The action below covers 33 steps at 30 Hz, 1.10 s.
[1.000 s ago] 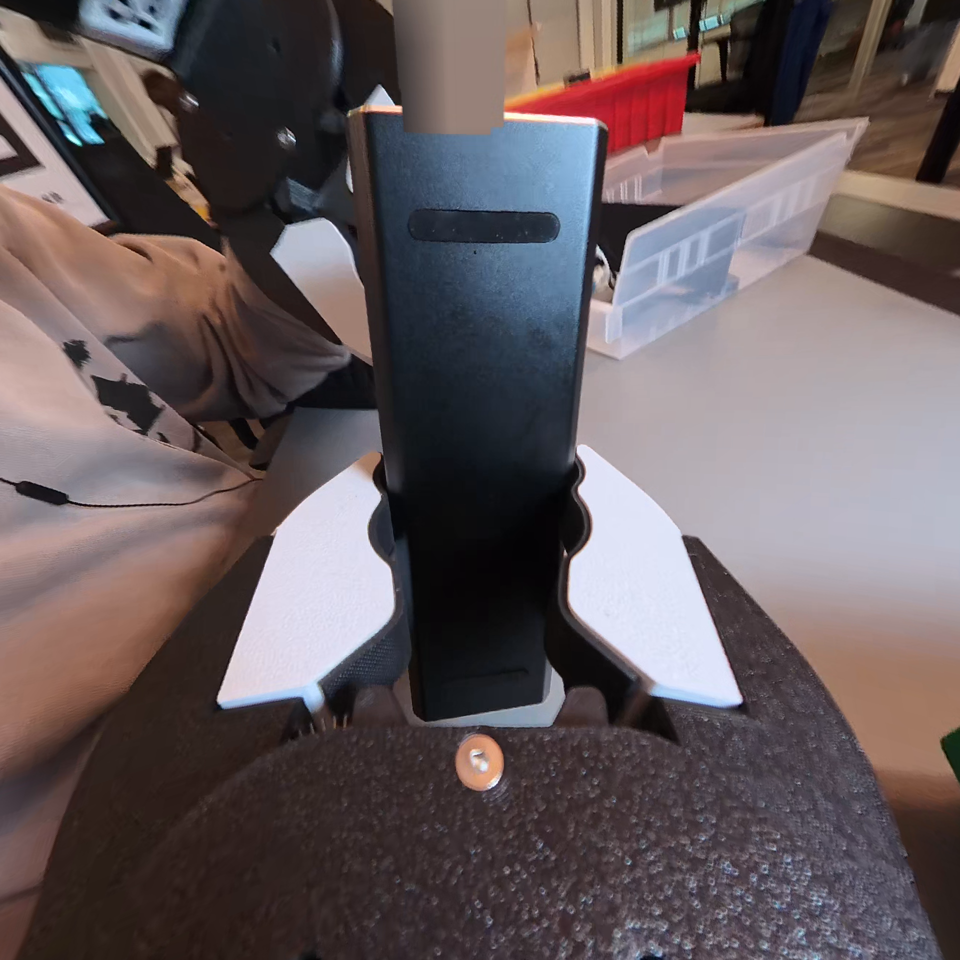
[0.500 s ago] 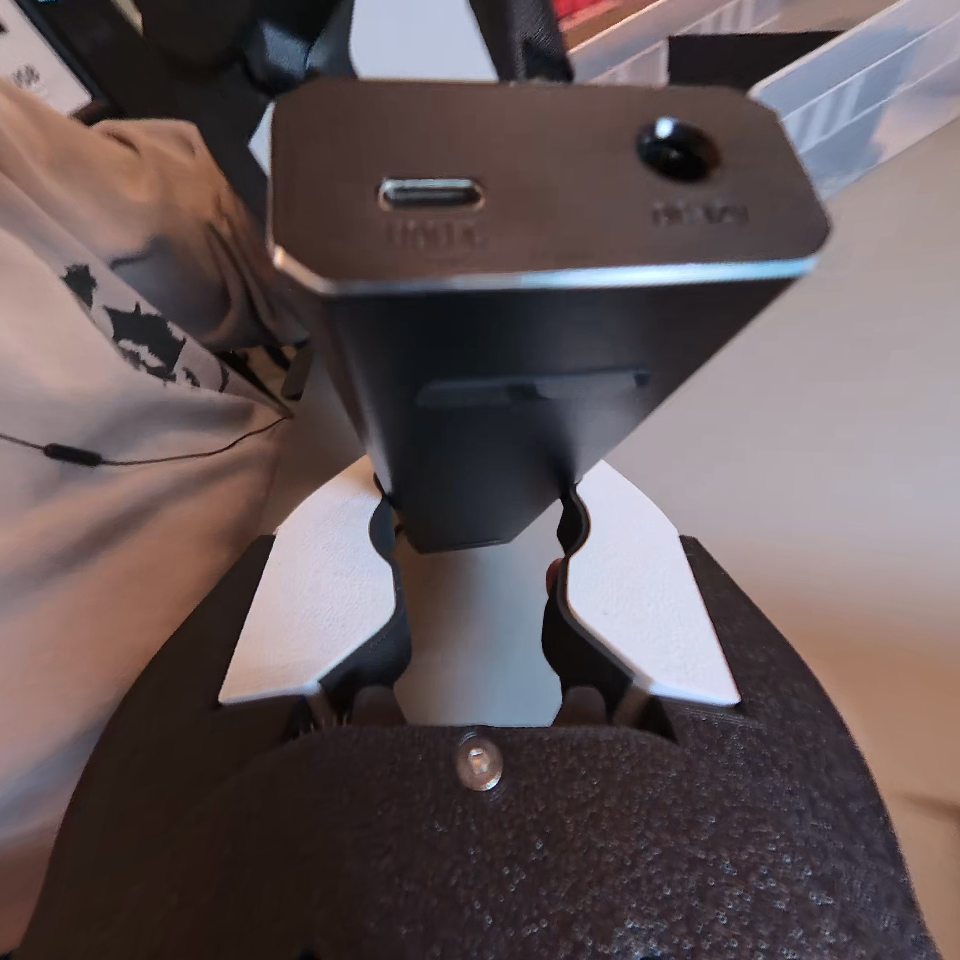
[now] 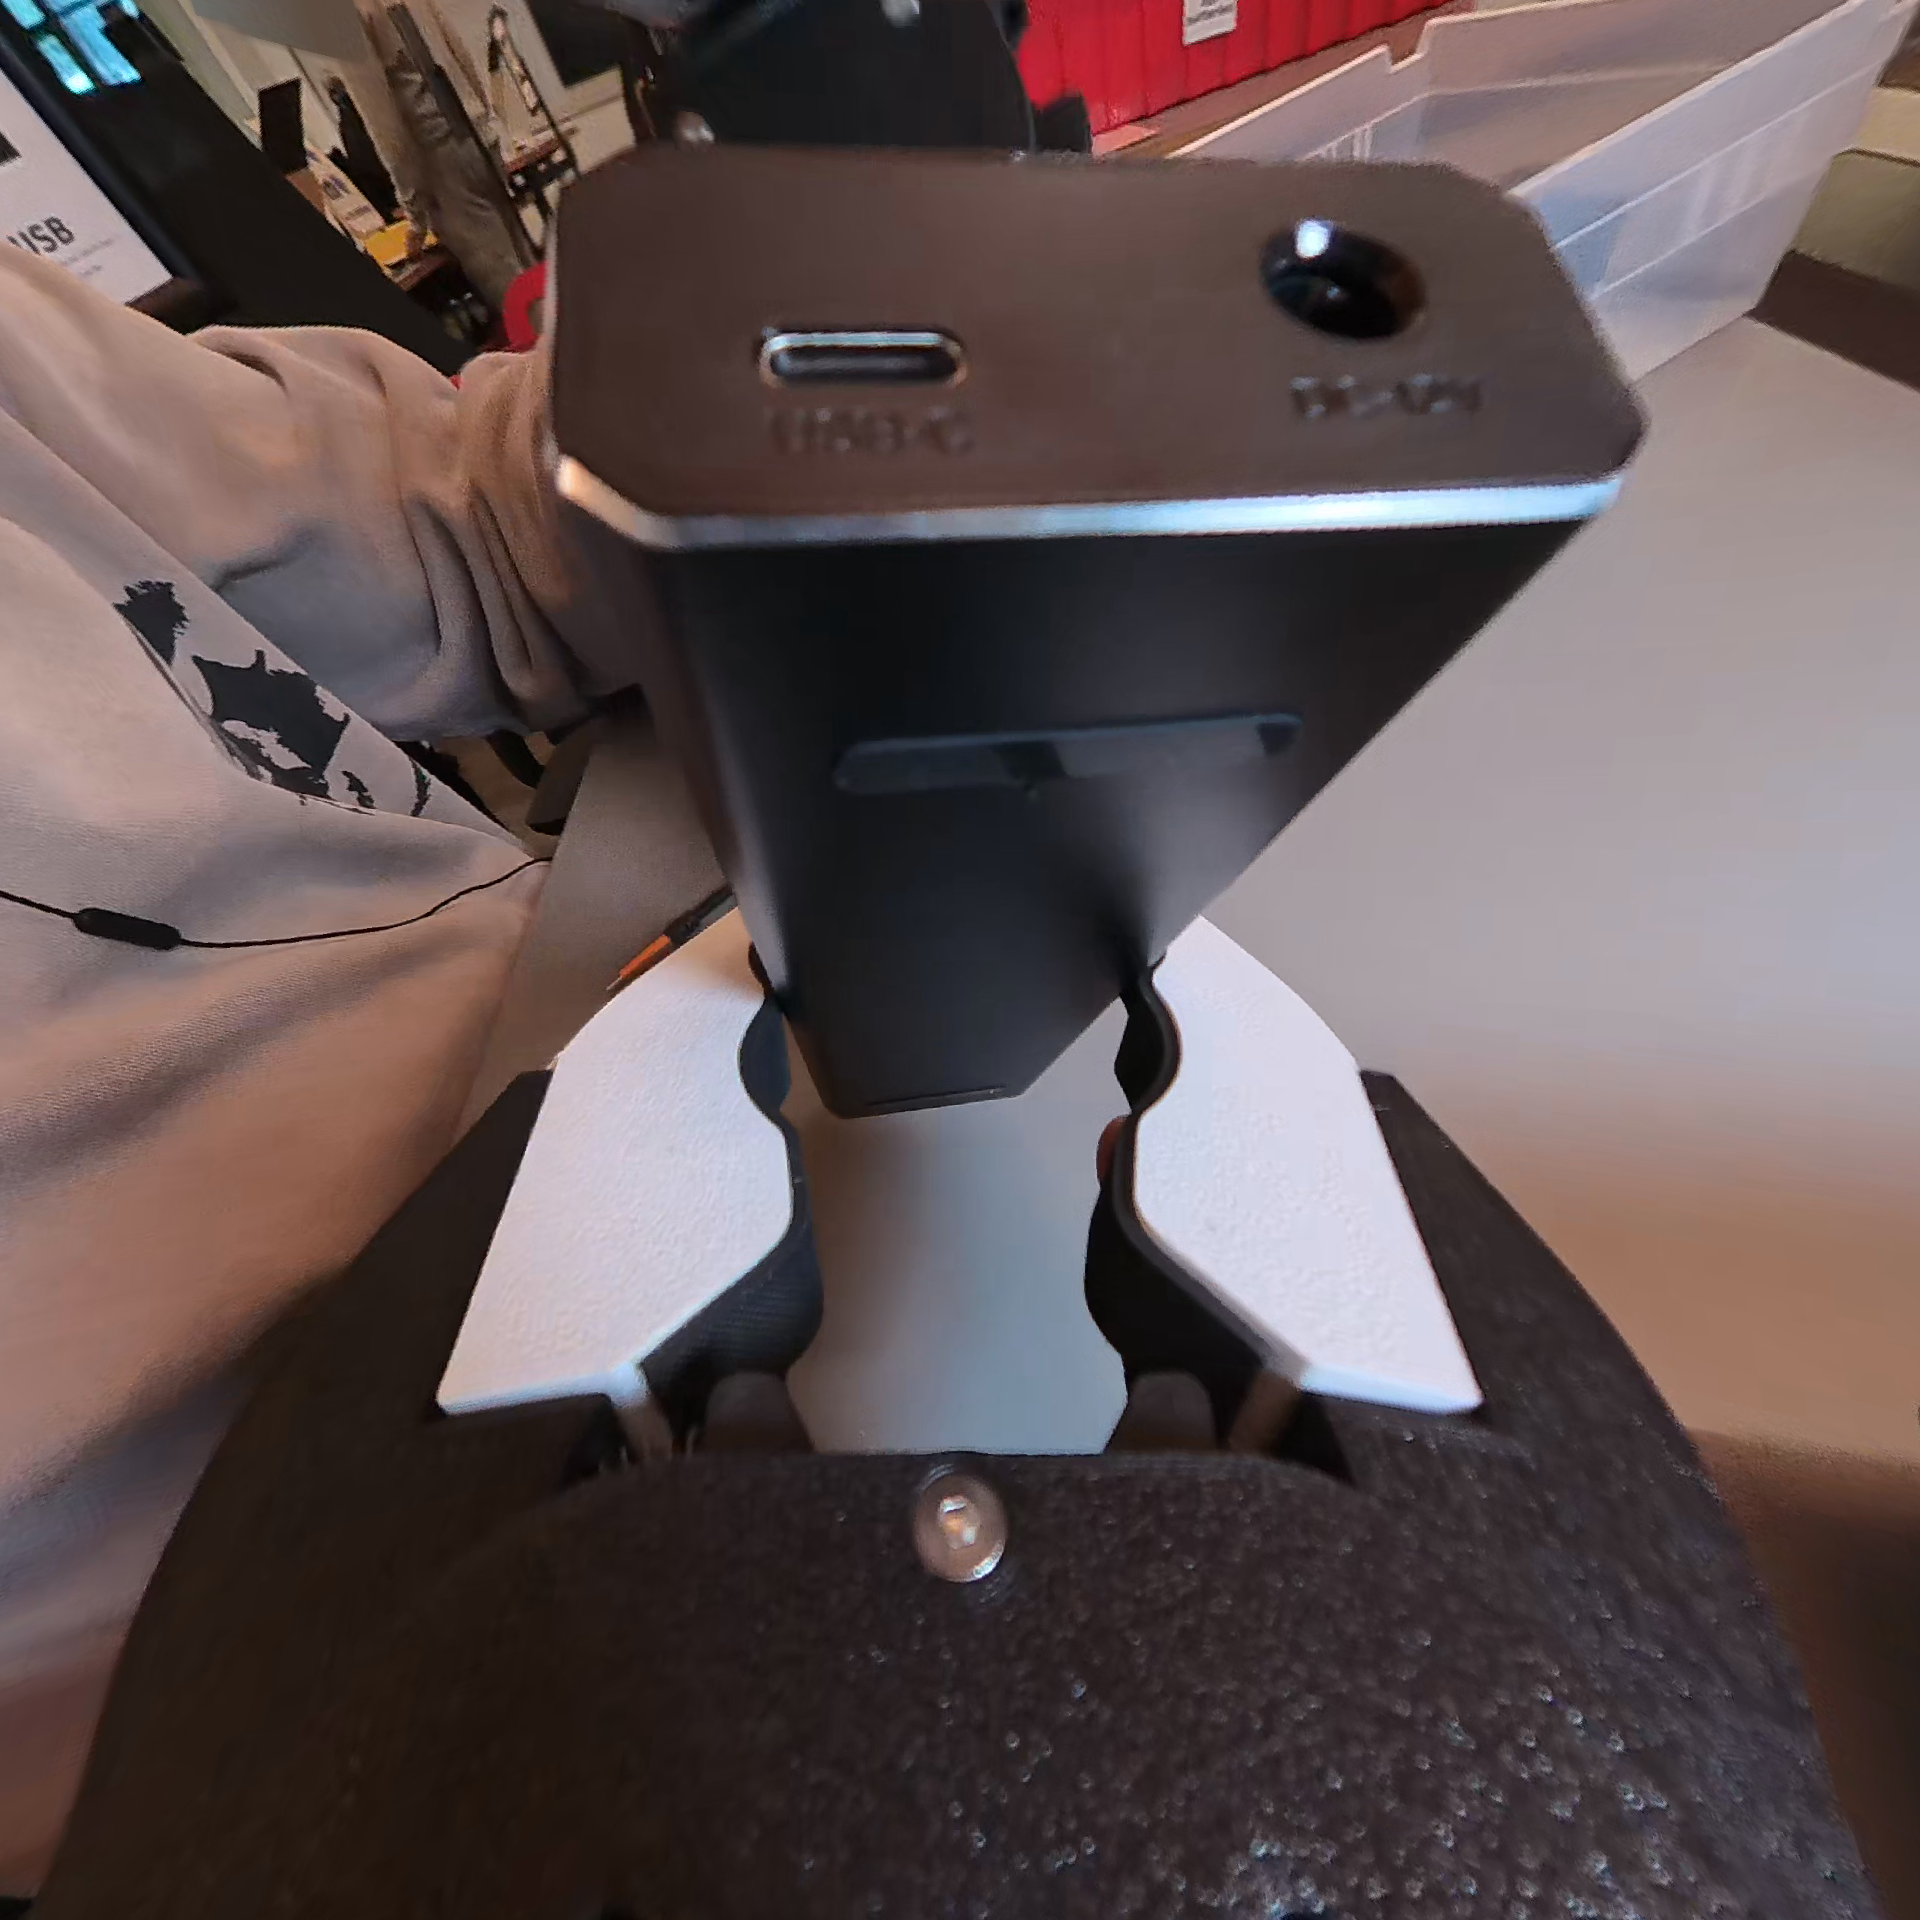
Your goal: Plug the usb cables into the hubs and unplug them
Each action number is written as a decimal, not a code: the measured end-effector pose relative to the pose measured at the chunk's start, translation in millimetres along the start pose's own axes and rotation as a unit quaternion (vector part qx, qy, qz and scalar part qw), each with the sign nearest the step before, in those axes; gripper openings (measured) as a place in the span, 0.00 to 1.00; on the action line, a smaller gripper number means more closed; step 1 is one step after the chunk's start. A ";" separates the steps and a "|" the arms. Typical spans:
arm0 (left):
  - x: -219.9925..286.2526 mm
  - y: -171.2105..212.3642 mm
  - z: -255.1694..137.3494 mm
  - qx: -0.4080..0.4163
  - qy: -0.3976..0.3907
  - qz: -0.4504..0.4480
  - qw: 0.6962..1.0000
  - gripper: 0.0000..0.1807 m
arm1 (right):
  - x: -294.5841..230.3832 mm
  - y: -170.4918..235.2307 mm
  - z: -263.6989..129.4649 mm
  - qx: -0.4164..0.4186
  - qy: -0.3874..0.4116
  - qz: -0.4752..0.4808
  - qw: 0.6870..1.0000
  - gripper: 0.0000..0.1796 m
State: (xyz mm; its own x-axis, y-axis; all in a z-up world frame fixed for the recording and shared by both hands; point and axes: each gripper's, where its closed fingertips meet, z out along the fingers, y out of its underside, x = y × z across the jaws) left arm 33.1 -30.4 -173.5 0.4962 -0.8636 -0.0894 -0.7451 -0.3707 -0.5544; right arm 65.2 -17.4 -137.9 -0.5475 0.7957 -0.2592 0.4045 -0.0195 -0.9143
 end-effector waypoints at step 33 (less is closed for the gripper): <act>19.7 -49.2 -9.9 0.203 0.123 -0.029 0.971 0.35 | -21.7 -68.5 -20.7 0.237 0.014 -0.077 0.968 0.41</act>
State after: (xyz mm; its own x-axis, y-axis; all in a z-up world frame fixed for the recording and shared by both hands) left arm 75.1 -32.6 -139.8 0.3723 -0.9197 0.1245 -0.4574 -0.2985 -0.8377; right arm 64.5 -20.8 -63.2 -0.5511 0.8277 -0.1063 -0.0660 -0.1702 -0.9832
